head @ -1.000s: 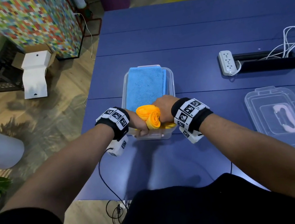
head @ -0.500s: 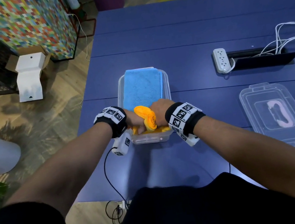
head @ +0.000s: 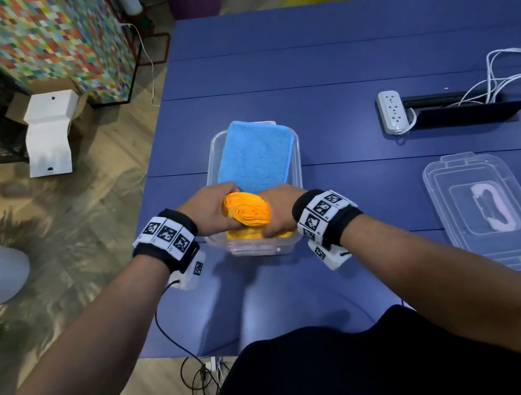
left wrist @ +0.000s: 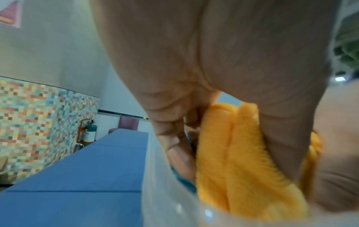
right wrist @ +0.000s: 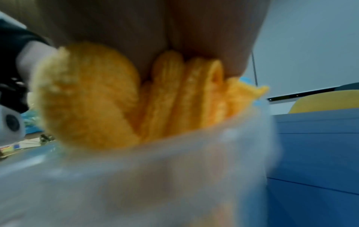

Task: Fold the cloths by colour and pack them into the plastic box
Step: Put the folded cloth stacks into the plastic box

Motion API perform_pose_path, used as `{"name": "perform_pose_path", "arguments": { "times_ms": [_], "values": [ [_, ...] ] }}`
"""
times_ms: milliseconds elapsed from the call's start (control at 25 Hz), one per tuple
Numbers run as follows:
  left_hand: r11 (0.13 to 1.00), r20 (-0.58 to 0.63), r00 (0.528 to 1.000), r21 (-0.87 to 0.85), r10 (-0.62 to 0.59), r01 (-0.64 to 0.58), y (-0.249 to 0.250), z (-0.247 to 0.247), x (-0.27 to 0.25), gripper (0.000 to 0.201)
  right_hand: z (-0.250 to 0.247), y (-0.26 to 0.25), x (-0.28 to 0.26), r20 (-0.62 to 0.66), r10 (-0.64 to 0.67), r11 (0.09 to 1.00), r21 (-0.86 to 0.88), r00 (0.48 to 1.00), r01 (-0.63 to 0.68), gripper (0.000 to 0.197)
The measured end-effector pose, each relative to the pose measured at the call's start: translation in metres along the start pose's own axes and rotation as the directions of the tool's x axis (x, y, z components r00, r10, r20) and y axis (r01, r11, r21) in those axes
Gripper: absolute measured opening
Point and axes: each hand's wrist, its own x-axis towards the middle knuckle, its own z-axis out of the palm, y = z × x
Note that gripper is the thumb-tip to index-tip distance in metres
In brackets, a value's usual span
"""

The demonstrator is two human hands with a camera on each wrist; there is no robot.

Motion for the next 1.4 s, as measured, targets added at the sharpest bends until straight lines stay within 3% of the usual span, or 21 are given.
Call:
{"name": "perform_pose_path", "arguments": {
  "times_ms": [120,240,360,480,600,680,800,880,1000,1080,1280,1360,1400],
  "values": [
    [0.99,0.017,1.0,-0.143,0.003,0.0,-0.005,-0.002,-0.004,0.047,-0.012,0.012,-0.005,0.056,-0.061,0.988,0.146,0.997,0.052,0.055],
    [0.944,0.205,0.974,-0.291,-0.094,0.153,-0.005,-0.003,-0.006,0.064,-0.008,0.011,-0.002,0.051,-0.085,0.98,0.185,0.995,0.074,0.053],
    [0.987,0.377,0.918,-0.044,-0.124,0.152,0.002,0.001,0.0,0.056,0.001,0.011,-0.002,-0.012,-0.062,0.963,0.263,0.998,0.063,0.051],
    [0.931,0.468,0.826,0.322,-0.315,0.173,0.011,0.008,0.011,0.052,-0.003,0.012,0.001,0.038,-0.074,0.975,0.212,0.997,0.064,0.041],
    [0.888,0.521,0.732,0.377,-0.438,0.263,0.017,0.008,0.027,0.067,-0.003,0.008,0.008,0.131,-0.036,0.999,0.007,0.991,0.035,0.026],
    [0.883,0.556,0.695,0.382,-0.455,0.273,0.027,0.008,0.032,0.05,0.005,0.003,0.013,0.154,0.018,0.996,-0.084,0.988,-0.005,0.021],
    [0.853,0.553,0.678,0.472,-0.484,0.224,0.029,0.011,0.035,0.031,0.013,0.0,0.017,0.172,0.06,0.99,-0.136,0.983,-0.036,0.019],
    [0.822,0.51,0.706,0.539,-0.492,0.184,0.03,0.014,0.036,0.022,0.011,0.0,0.021,0.191,0.073,0.99,-0.135,0.979,-0.048,0.017],
    [0.766,0.469,0.738,0.635,-0.485,0.101,0.035,0.02,0.032,0.032,0.017,-0.003,0.026,0.239,0.113,0.986,-0.147,0.964,-0.079,0.022],
    [0.764,0.443,0.76,0.637,-0.476,0.108,0.039,0.019,0.028,0.037,0.025,-0.005,0.025,0.219,0.122,0.981,-0.172,0.968,-0.084,0.02],
    [0.843,0.297,0.894,0.518,-0.335,0.144,0.022,0.004,0.016,0.037,0.024,-0.003,0.019,0.104,0.066,0.987,-0.151,0.992,-0.05,0.026],
    [0.812,0.232,0.935,0.577,-0.268,0.09,0.019,0.009,0.012,0.031,0.02,-0.002,0.016,0.085,0.028,0.992,-0.126,0.996,-0.017,0.028],
    [0.751,0.203,0.953,0.66,-0.224,0.036,0.02,0.009,0.011,0.028,0.018,0.001,0.014,0.076,0.008,0.996,-0.093,0.997,-0.001,0.031]
  ]
}}
